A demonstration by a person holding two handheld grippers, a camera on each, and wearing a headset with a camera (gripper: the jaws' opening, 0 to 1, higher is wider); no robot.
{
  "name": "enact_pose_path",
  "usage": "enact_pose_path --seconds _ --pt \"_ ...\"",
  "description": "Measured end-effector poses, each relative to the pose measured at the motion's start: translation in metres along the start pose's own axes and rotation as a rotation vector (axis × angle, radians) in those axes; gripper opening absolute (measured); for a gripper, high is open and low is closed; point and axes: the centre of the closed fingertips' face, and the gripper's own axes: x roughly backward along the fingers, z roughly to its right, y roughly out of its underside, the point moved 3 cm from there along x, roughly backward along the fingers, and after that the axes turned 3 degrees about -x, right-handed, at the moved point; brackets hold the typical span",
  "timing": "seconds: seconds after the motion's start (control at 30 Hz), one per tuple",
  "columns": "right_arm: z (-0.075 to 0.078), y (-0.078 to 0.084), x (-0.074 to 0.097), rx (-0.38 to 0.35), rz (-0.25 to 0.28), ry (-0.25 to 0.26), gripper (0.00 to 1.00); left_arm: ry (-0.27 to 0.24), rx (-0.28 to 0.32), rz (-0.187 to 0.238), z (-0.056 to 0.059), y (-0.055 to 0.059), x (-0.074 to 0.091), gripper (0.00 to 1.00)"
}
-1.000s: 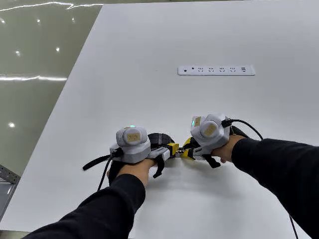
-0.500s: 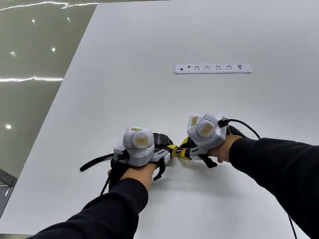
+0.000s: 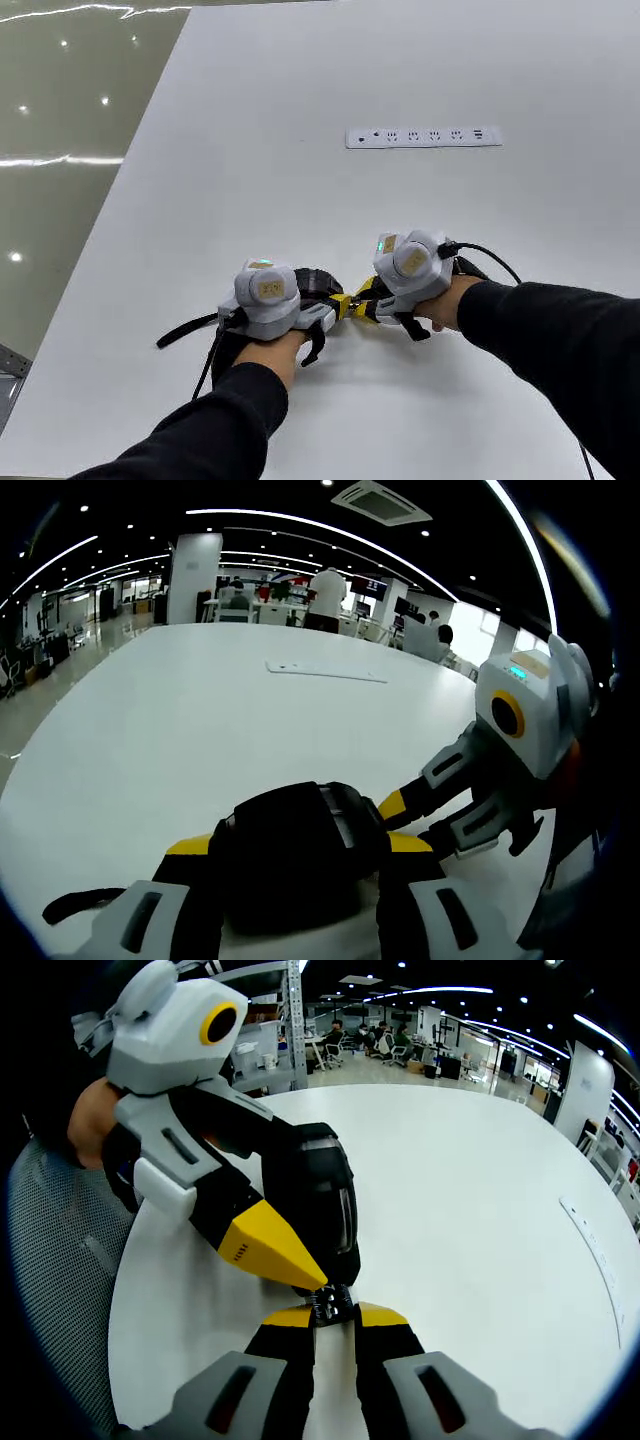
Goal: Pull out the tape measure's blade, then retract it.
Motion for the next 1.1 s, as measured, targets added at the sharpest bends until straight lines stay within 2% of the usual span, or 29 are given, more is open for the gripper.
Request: enact_pose_path --seconds 0.03,0.07,0.13,0.53,0.7,0.83,1.1 --pt "-0.0008 -0.0025 -0.0023 -0.001 0.002 -0.002 0.1 0.003 -0.006 -0.002 0.0005 0.0003 0.0 0.58" --pt "-0.0002 -0.0017 -0.001 0.036 -0.01 -0.004 0.09 0.004 -0.008 -0.003 0.0005 0.0002 0.0003 0.58" --pt "0.0011 -0.0013 0.0015 0.002 0.0 -0.016 0.09 0.004 -0.005 -0.002 0.0005 0.0 0.0001 0.59" --pt "-0.0006 -0.0011 0.0002 0.031 -0.008 -0.012 0.1 0.012 -0.002 -0.001 0.0006 -0.0001 0.0002 0.59" --pt "-0.0012 -0.0004 0.0006 0.022 -0.013 -0.012 0.11 0.025 0.002 -0.001 -0.0001 -0.0002 -0.0001 0.59" --pt "-0.002 -0.0007 0.0002 0.053 -0.016 -0.013 0.11 0.028 0.001 -0.001 0.0004 0.0002 0.0003 0.59" --pt "-0.0023 -0.0012 -0.0019 0.061 -0.015 -0.047 0.1 0.036 -0.002 -0.004 0.0002 -0.0002 -0.0007 0.59"
